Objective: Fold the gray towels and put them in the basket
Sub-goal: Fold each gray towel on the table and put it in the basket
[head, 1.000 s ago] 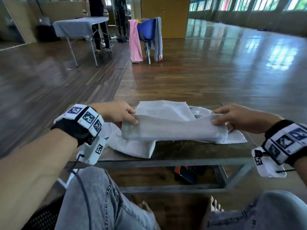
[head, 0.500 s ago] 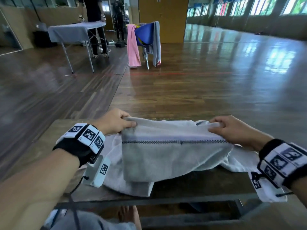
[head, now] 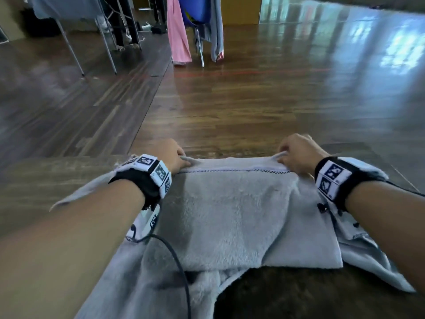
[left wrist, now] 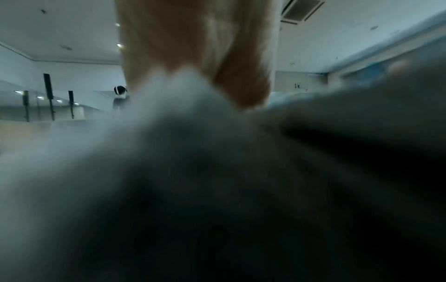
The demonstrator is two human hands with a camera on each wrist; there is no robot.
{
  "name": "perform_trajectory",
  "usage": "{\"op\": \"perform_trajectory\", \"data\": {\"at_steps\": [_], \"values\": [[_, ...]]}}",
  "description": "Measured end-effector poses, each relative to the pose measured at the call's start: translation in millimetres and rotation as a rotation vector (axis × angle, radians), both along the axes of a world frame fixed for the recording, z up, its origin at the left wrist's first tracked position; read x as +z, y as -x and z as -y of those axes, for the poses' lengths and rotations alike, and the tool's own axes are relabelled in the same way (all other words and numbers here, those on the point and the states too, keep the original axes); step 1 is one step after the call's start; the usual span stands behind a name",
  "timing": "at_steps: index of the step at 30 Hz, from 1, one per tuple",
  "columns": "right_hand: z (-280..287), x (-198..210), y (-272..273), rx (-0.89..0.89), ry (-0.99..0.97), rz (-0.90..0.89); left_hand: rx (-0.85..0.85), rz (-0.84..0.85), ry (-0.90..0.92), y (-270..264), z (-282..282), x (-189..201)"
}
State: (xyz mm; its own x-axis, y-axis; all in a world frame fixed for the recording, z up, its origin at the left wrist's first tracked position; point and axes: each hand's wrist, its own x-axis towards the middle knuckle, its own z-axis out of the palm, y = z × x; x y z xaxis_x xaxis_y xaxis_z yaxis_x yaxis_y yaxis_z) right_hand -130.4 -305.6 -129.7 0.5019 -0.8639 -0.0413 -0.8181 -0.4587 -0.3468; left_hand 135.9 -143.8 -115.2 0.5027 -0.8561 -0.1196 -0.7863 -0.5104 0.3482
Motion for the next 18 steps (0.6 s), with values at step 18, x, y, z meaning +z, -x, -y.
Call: {"op": "perform_trajectory", "data": {"at_steps": [18], "values": [[-121, 71, 69, 0.024, 0.215, 0.559, 0.099, 0.078, 0.198, 74, -72, 64]]}}
